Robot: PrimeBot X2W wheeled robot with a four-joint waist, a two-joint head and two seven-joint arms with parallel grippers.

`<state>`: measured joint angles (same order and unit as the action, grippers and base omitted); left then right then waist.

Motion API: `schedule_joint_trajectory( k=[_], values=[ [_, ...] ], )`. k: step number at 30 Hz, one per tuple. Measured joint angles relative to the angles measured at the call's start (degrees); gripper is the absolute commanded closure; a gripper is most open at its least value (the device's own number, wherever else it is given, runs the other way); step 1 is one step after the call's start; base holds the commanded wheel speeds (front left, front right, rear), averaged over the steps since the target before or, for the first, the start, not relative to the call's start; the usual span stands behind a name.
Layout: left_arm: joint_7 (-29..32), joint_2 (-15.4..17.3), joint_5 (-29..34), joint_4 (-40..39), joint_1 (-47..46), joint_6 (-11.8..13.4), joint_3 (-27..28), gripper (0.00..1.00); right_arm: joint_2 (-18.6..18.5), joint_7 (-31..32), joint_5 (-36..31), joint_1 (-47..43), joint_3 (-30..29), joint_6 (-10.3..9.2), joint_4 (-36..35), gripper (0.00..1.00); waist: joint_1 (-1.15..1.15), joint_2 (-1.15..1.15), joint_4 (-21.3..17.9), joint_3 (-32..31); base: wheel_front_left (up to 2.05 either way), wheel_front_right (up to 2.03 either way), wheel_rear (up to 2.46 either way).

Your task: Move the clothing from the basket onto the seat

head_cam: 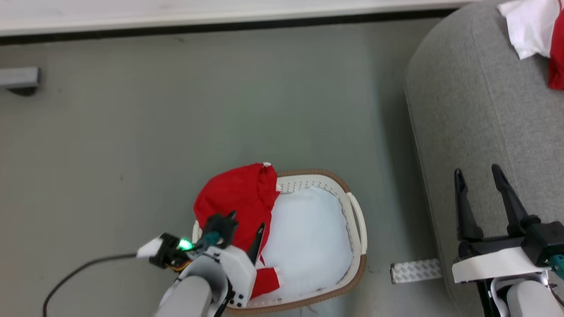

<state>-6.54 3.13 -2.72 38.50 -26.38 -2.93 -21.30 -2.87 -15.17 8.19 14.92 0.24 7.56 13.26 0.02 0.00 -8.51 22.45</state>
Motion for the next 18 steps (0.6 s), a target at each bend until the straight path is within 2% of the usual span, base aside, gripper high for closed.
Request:
schedule_joint_trajectory(
  k=[8, 14, 18],
  values=[
    [6.6, -0.3, 2.1, 9.6, -9.5, 0.8, -5.7, 0.0, 0.0, 0.0, 0.6, 3.5, -0.1, 0.0, -2.0, 0.0, 0.0, 0.0, -1.1, 6.7, 0.0, 0.0, 0.0],
    [11.1, -0.4, 2.9, 13.8, -16.0, 1.6, -11.9, 0.0, 0.0, 0.0, 1.5, 6.2, 0.8, 0.0, -3.2, 0.0, 0.0, 0.0, -1.6, 12.6, 0.0, 0.0, 0.0],
    [14.0, -0.4, 4.2, 17.2, -19.9, 3.1, -15.0, 0.0, 0.0, 0.0, 2.1, 7.6, 0.8, 0.0, -4.2, 0.0, 0.0, 0.0, -2.0, 16.4, 0.0, 0.0, 0.0]
  ],
)
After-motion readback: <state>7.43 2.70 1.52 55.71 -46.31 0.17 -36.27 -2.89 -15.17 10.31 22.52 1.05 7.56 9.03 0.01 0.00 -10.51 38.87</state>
